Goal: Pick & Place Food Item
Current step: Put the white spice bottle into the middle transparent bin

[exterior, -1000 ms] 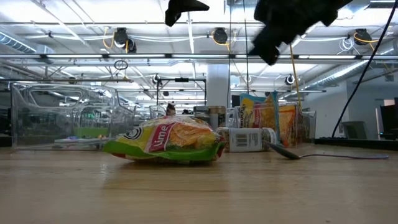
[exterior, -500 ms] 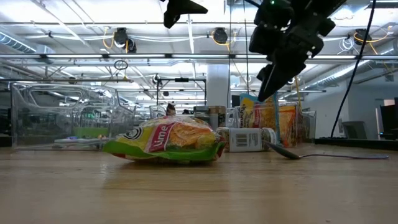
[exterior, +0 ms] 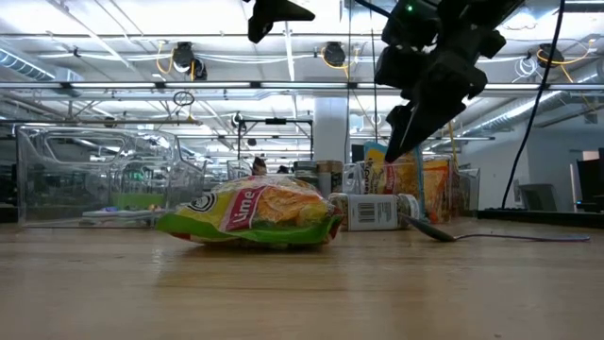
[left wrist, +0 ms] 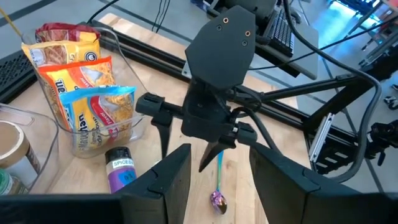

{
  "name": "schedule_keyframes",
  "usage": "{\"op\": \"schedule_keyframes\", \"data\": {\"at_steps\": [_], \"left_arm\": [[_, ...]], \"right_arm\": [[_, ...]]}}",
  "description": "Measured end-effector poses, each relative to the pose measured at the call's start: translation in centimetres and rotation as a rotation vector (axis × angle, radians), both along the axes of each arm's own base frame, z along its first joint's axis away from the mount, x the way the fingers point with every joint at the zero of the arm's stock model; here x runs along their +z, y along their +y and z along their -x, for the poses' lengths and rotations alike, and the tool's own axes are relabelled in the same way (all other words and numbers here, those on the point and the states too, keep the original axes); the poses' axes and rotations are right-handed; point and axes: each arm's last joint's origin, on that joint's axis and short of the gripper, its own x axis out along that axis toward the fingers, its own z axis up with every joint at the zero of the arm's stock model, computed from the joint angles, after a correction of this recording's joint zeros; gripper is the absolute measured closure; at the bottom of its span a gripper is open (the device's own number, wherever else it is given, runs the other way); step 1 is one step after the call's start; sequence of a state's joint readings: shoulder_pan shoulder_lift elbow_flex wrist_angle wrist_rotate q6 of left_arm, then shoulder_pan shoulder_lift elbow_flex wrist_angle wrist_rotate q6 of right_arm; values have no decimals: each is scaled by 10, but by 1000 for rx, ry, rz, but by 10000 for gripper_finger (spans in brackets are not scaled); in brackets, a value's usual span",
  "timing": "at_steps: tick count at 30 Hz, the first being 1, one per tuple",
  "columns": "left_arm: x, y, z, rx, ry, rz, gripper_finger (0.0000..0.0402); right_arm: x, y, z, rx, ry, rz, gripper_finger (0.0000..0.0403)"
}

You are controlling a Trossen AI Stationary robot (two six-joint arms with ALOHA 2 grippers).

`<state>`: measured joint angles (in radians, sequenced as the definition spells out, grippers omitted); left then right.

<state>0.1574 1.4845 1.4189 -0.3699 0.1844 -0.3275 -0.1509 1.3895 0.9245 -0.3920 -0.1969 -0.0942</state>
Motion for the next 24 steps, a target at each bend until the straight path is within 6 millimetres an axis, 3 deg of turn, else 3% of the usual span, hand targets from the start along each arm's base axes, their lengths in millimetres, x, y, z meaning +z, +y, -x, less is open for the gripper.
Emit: {"op": "schedule_keyframes", "data": {"at_steps": [11, 24], "left_arm": [[0, -1, 0, 6, 2, 21, 231], [0, -1, 0, 6, 2, 22, 231]], "right_arm": [[-31, -3, -13, 42, 105, 45, 105], [-37, -4, -15, 62, 124, 131, 112]]}}
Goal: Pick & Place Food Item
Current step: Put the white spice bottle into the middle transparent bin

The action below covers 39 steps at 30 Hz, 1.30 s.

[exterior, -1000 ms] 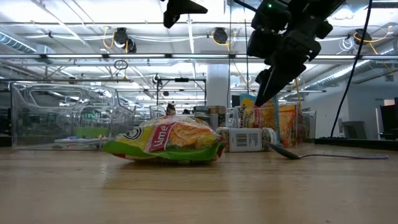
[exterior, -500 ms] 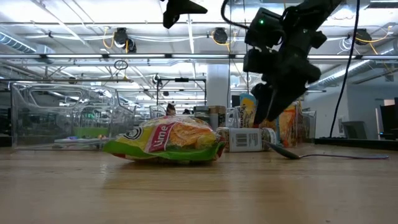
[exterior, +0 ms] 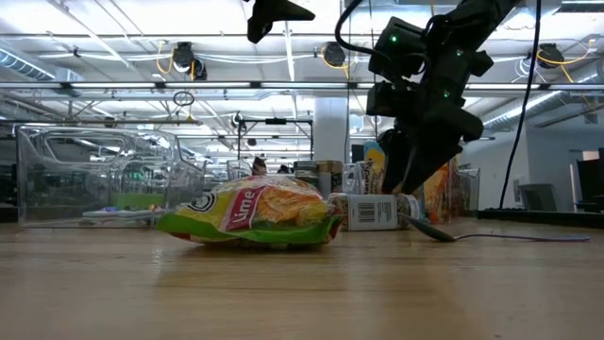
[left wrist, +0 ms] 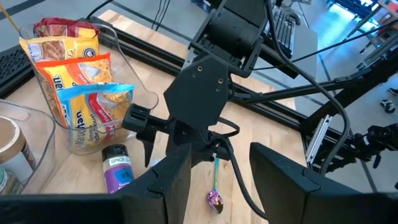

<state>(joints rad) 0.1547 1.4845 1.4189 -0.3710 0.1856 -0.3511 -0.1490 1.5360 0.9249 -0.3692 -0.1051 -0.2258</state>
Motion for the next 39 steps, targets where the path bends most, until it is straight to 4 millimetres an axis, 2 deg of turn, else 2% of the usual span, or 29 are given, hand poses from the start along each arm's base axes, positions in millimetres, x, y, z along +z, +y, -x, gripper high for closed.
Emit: {"op": "schedule_keyframes", "data": {"at_steps": [13, 20, 25, 32, 39], "left_arm": [[0, 0, 0, 0, 0, -1, 231], [0, 0, 0, 2, 0, -2, 231], [0, 0, 0, 3, 0, 0, 231], [0, 0, 0, 3, 2, 2, 231], [0, 0, 0, 3, 3, 2, 231]], "right_arm": [[-1, 4, 0, 24, 9, 6, 113], [-26, 17, -4, 67, 119, 0, 113], [-34, 18, -8, 19, 139, 17, 113], [-31, 18, -7, 7, 127, 7, 113], [-31, 23, -7, 40, 126, -118, 113]]}}
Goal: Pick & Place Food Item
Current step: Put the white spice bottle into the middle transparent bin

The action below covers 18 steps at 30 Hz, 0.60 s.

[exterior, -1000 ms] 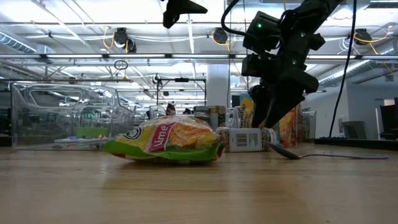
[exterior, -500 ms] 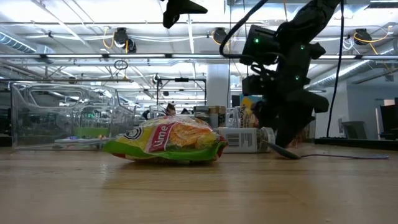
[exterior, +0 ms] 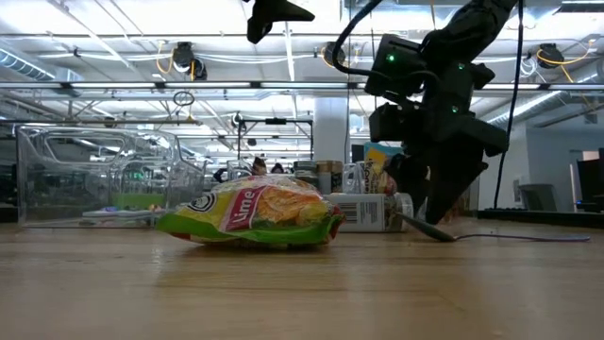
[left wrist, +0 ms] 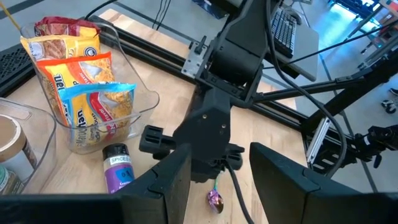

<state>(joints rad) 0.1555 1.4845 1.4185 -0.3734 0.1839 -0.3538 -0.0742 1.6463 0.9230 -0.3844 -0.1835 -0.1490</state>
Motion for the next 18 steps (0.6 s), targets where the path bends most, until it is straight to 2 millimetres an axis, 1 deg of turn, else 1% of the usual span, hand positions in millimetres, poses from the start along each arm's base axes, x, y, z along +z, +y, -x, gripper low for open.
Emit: {"op": "schedule_keyframes", "data": {"at_steps": [6, 18], "left_arm": [[0, 0, 0, -1, 0, -3, 231], [0, 0, 0, -3, 1, -5, 231]], "right_arm": [[1, 4, -2, -36, -10, -48, 113], [4, 3, -9, -148, -67, -96, 113]]}}
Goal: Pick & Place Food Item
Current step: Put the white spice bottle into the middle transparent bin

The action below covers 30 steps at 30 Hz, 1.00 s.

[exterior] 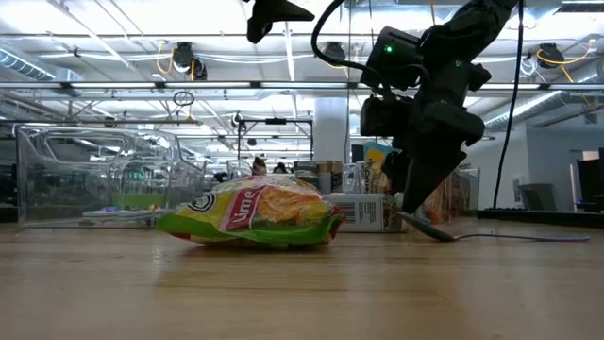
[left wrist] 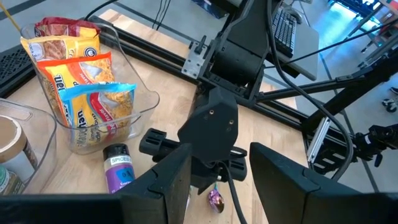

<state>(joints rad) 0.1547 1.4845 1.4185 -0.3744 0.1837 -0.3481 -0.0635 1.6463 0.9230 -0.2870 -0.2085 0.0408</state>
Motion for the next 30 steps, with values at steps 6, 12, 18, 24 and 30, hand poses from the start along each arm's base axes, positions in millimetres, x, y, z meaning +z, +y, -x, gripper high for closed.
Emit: {"op": "schedule_keyframes", "data": {"at_steps": [6, 12, 18, 24, 30], "left_arm": [[0, 0, 0, 0, 0, 0, 231], [0, 0, 0, 0, 0, 0, 231], [0, 0, 0, 0, 0, 0, 231], [0, 0, 0, 0, 0, 0, 231], [-1, 0, 0, 1, 6, 1, 231]], "right_arm": [[0, -2, -1, -26, -4, 48, 113], [0, -2, -1, -49, 0, 38, 125], [0, -2, -1, -60, 1, 57, 191], [1, -2, -1, -60, -1, 57, 212], [2, -2, 0, -58, -3, 57, 212]]}}
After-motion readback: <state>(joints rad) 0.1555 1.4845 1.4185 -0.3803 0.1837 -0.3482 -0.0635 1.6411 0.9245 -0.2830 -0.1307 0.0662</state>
